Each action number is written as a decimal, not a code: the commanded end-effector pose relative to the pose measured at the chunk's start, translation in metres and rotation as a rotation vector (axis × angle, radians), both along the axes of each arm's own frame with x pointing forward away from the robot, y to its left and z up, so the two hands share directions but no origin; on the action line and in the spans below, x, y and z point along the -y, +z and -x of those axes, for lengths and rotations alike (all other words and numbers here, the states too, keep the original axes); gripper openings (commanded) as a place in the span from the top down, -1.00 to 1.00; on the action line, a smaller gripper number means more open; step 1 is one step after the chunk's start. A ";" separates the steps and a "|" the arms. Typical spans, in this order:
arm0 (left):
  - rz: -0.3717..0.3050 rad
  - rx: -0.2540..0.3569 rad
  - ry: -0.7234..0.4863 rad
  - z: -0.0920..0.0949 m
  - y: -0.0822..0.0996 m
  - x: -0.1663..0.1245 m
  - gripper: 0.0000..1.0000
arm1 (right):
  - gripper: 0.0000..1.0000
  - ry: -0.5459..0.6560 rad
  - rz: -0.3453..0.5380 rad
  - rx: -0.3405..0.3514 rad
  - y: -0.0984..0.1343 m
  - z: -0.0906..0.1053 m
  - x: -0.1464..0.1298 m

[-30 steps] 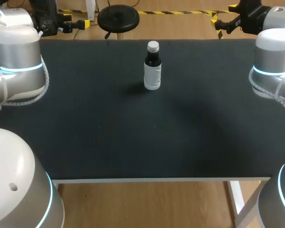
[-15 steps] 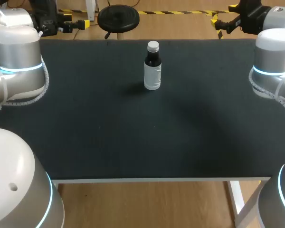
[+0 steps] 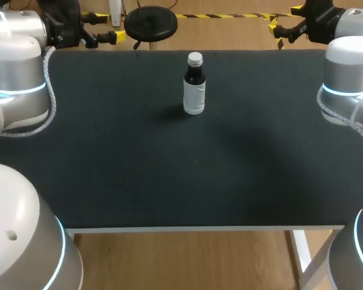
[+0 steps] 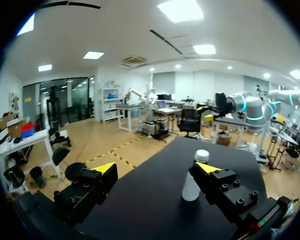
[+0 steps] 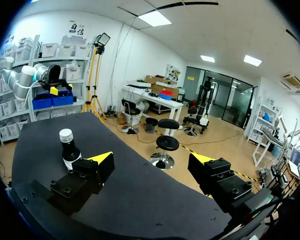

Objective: Unscrew the bottle cap

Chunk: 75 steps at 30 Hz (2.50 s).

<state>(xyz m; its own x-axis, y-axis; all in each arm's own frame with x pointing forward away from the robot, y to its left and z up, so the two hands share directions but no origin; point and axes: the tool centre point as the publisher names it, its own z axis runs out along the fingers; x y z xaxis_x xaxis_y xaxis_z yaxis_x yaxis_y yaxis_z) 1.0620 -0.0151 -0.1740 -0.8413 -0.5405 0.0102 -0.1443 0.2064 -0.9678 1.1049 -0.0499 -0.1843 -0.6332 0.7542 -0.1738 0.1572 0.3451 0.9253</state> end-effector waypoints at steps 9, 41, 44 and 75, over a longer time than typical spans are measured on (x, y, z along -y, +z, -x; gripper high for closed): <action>0.307 0.207 -0.588 0.010 -0.030 0.035 -1.00 | -1.00 0.000 -0.001 0.001 0.000 0.000 0.000; 0.342 0.056 -0.853 0.011 -0.101 0.134 -1.00 | -1.00 0.000 -0.001 0.001 0.000 0.000 0.000; 0.329 0.045 -0.862 0.013 -0.103 0.140 -1.00 | -1.00 0.000 -0.001 0.001 0.000 0.000 0.000; 0.300 0.013 -0.934 0.029 -0.108 0.187 -1.00 | -1.00 0.000 -0.001 0.001 0.000 0.000 0.000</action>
<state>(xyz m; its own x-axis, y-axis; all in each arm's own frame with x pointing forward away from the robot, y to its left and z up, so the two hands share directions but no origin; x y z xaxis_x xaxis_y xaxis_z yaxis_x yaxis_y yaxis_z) 1.0266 -0.1988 -0.2803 -0.9363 0.3501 0.0256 -0.0355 -0.0219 -0.9991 1.1049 -0.0499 -0.1843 -0.6332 0.7542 -0.1737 0.1572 0.3451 0.9253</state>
